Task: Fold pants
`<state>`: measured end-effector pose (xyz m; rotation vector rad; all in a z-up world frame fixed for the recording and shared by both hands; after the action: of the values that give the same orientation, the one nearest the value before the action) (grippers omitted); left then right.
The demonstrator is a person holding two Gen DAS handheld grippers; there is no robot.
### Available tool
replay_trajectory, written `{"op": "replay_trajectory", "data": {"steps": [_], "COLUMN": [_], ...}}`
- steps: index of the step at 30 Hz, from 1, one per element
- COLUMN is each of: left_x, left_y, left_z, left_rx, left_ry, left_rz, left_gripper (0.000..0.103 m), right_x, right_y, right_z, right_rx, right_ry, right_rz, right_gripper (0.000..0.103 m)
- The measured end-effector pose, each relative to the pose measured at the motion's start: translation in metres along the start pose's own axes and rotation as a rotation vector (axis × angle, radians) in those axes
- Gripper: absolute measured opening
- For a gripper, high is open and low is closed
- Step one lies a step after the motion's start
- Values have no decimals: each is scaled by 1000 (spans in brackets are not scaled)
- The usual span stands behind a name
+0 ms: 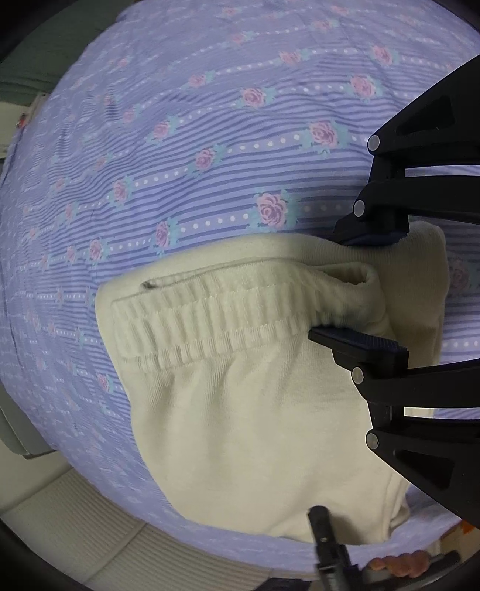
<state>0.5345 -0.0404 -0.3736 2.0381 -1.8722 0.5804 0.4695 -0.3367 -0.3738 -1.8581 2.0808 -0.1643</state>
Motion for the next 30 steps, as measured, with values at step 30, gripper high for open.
{"op": "replay_trajectory", "data": {"steps": [30], "left_x": [78], "left_y": [152], "left_z": [-166], "left_rx": [234], "left_ry": [-297], "left_rz": [17], "left_gripper": [25], "right_x": [-71], "right_y": [86], "right_z": [-213], "right_rx": [183], "right_ry": [-172], "right_rz": [-301], "right_gripper": [26]}}
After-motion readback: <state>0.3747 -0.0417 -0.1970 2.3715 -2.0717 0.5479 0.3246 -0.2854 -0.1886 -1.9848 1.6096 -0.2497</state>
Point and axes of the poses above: each gripper's, at about its wrist camera, not at the fingertips, and z roughly the way its jaws point, x to its right, y to its underside, the point moved 4 cm from there along z, roughly the way its jaws point, and after that the axes turned 1 degree about -z, right-handed, at the moved point
